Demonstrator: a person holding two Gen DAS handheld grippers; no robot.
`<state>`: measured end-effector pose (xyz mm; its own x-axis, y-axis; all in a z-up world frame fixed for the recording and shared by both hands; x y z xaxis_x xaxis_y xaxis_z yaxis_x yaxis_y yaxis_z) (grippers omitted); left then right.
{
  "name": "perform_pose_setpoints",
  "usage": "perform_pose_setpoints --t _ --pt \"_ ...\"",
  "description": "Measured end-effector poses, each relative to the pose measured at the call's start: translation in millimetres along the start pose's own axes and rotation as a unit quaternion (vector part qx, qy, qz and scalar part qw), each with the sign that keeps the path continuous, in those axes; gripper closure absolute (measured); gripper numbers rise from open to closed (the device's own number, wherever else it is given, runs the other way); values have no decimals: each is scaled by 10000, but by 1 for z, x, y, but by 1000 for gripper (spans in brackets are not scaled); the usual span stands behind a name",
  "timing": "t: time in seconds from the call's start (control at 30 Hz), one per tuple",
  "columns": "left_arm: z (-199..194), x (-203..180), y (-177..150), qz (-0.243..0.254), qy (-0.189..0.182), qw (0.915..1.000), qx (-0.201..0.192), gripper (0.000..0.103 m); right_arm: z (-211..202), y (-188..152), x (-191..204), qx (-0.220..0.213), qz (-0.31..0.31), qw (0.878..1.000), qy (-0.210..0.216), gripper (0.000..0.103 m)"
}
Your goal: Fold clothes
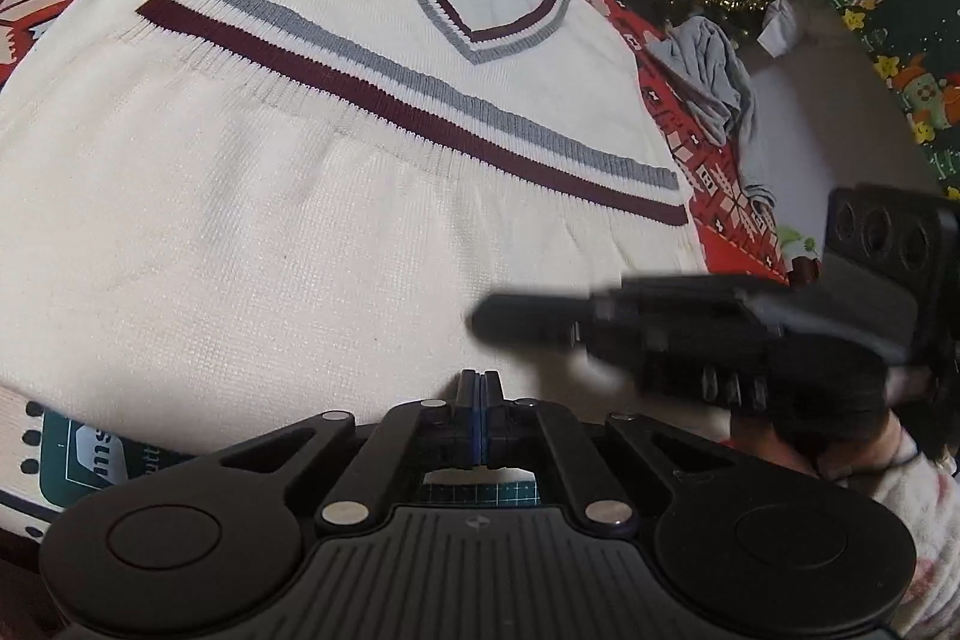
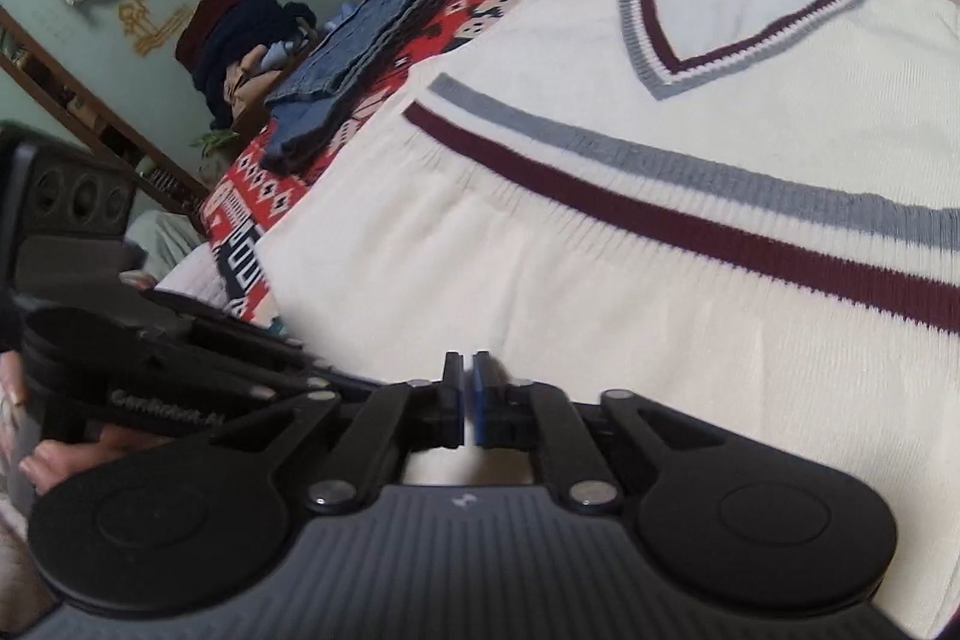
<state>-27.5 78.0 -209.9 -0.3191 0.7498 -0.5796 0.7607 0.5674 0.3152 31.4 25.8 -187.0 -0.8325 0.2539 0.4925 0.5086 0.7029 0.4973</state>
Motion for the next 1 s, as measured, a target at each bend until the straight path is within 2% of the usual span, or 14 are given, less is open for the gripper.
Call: perform_pose_setpoints --t 0.2,0.37,0.5,0.67,0.83,1.0 --pt "-2 3 1 -84 -34 10000 28 101 -2 33 -32 -496 359 9976 -331 103" --pt "-6 -6 5 -55 -200 9998 4 101 -31 46 -35 -882 482 9947 -210 97" --pt "7 -21 4 213 -269 9993 156 101 -55 16 -25 -702 514 9962 -85 97" --pt "18 -24 -1 381 -212 9987 273 103 -42 -22 -9 -213 313 9993 -72 96" --pt "17 -20 -1 342 -235 9988 265 101 -25 -12 -20 -250 429 9986 -172 99" --pt "16 -24 -3 450 -155 9986 235 101 -23 22 -50 -648 738 9933 -606 101"
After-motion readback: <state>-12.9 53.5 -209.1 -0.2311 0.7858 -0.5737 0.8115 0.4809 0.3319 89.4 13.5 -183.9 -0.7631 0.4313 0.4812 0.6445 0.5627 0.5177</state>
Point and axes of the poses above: each gripper's, at about its wrist camera, not at the fingertips, and z roughly the way its jaws point, x to its left, y to its top, the point moved 4 cm from there along z, roughly the way its jaws point, and after that the axes turned 3 degrees about -y, right-handed, at the moved point
